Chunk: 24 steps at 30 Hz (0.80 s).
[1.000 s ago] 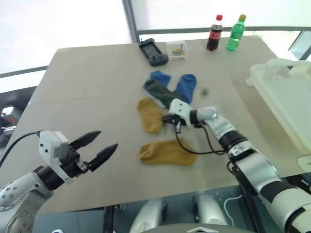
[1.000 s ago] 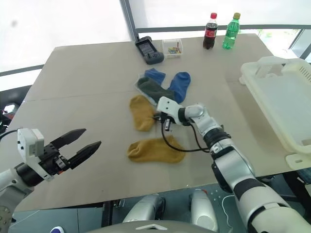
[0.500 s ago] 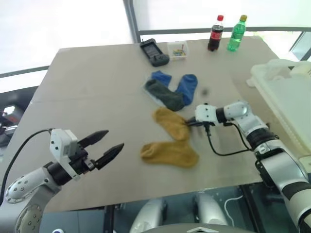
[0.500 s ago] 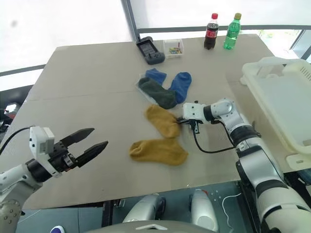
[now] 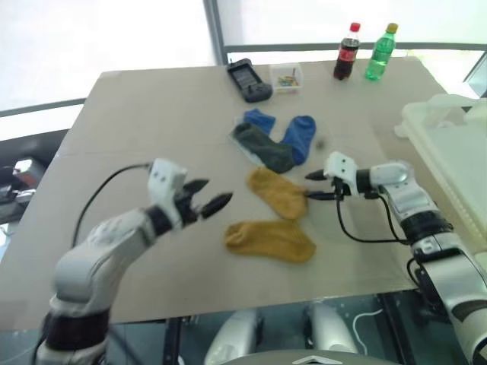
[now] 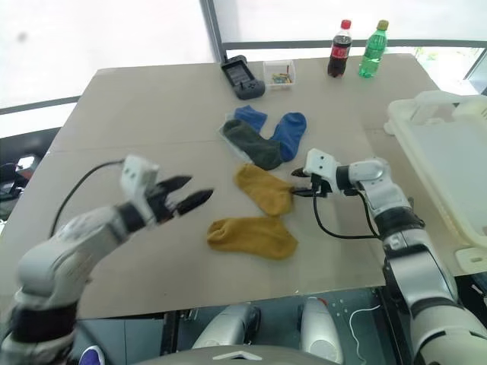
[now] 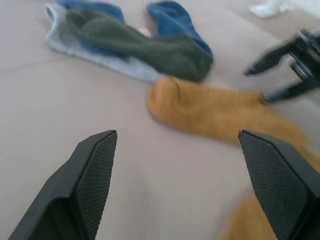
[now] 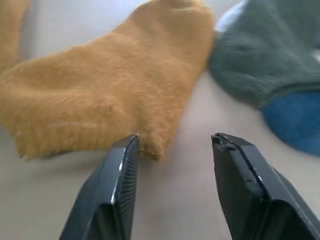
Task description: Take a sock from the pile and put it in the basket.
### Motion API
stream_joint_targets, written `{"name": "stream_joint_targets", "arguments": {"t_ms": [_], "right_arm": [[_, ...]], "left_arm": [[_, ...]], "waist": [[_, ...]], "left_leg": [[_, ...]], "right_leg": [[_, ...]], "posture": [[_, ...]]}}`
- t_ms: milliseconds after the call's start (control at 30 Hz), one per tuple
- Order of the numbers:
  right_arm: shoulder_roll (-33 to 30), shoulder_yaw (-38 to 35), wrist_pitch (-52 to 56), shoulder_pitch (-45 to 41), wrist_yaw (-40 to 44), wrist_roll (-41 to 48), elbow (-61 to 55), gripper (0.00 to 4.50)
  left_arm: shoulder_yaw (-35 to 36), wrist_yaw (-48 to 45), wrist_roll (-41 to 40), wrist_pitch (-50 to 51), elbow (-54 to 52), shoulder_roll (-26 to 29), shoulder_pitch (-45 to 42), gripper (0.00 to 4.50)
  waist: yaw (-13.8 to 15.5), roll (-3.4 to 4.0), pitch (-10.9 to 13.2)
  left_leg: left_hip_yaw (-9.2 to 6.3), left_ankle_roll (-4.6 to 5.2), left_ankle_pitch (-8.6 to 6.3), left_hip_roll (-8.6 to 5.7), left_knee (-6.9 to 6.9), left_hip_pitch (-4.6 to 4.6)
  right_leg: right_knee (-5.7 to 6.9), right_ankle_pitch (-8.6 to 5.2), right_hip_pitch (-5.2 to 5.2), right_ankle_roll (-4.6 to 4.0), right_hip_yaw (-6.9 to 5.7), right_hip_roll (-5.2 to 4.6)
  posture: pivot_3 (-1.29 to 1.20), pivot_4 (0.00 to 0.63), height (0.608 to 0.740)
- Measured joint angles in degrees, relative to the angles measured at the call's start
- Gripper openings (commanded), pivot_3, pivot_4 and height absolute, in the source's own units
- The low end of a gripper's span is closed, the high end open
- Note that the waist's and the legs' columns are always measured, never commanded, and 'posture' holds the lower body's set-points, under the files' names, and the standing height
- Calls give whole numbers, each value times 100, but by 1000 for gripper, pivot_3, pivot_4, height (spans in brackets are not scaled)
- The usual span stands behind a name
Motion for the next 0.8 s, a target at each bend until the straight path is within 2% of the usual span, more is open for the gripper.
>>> {"name": "stream_joint_targets", "arguments": {"t_ms": [167,300,433,600,700,767,800], "right_arm": [[32,-438,2398,1134,-1032,466,-2670,2211],[333,-381,3333,1619,-1709,524,-3387,2211],[683,-192,3916,1748,-2211,574,-3646,2336],[853,-69,4388,1857,-2401,755,-3851,2336],[914,31,4405,1816,-2518,759,-3788,2336],[978,30,4418,1785,-2573,786,-3730,1834],[1028,-1,4454,1736,-2624,827,-3654,1834]], "left_arm": [[-937,216,845,-64,1721,-734,-1412,4182],[-1257,201,1364,-367,2695,-977,-1879,4182],[-1456,110,1865,-836,3465,-1130,-2262,3021],[-1471,28,2081,-927,3577,-1157,-2308,921],[-1419,6,2114,-804,3424,-1164,-2220,24],[-1366,34,2118,-677,3195,-1183,-2079,0],[-1327,78,2118,-577,3023,-1208,-1986,0]], "waist": [[-45,-3,0],[-41,-4,-1],[-27,-5,-1],[-27,-8,-3],[-42,-12,-7],[-53,-16,-10],[-54,-16,-10]], "left_leg": [[-2,1,0,-4,4,-17],[1,0,0,-1,7,-19],[4,-1,1,-5,19,-19],[1,0,1,-7,18,-19],[3,0,1,-7,18,-19],[3,0,1,-5,18,-16],[3,0,1,-4,18,-15]], "right_leg": [[-2,0,-15,1,1,-12],[8,0,-26,1,6,-11],[15,3,-22,6,7,-10],[12,3,-21,6,6,-10],[11,3,-21,7,7,-10],[15,3,-21,7,9,-9],[19,3,-21,6,9,-9]], "posture": [[0,150,740],[0,150,740],[0,150,740],[0,150,740],[0,150,740],[0,150,740],[0,150,740]]}}
